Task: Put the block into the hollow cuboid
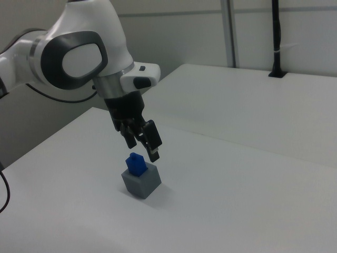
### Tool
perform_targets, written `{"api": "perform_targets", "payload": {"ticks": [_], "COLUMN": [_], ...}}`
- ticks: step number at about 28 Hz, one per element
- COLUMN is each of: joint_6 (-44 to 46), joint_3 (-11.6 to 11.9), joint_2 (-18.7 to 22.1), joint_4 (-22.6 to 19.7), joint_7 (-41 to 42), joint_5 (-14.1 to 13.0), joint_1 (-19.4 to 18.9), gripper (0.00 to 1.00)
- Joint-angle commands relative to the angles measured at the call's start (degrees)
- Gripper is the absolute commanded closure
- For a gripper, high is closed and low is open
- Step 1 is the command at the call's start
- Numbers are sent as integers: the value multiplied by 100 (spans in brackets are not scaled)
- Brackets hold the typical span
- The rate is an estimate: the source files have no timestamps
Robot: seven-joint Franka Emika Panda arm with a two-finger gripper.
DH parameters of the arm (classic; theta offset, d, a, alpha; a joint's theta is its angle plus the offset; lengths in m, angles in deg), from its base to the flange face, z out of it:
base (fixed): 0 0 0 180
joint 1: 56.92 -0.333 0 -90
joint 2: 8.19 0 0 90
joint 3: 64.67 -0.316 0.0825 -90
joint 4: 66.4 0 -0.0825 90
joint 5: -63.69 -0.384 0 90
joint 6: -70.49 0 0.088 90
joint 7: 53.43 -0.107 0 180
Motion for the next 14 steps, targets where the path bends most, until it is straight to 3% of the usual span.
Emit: {"api": "perform_targets", "payload": {"ticks": [1, 10, 14], "joint_6": [67, -29, -169], "joint_3": [42, 68, 68], "joint_2": [101, 92, 83], "joint_4": [-160, -151, -178], "joint_7": [200, 200, 200], "joint_5": [-171, -206, -408], "joint_1": [22, 22, 30], "gripper": [0, 0, 0]}}
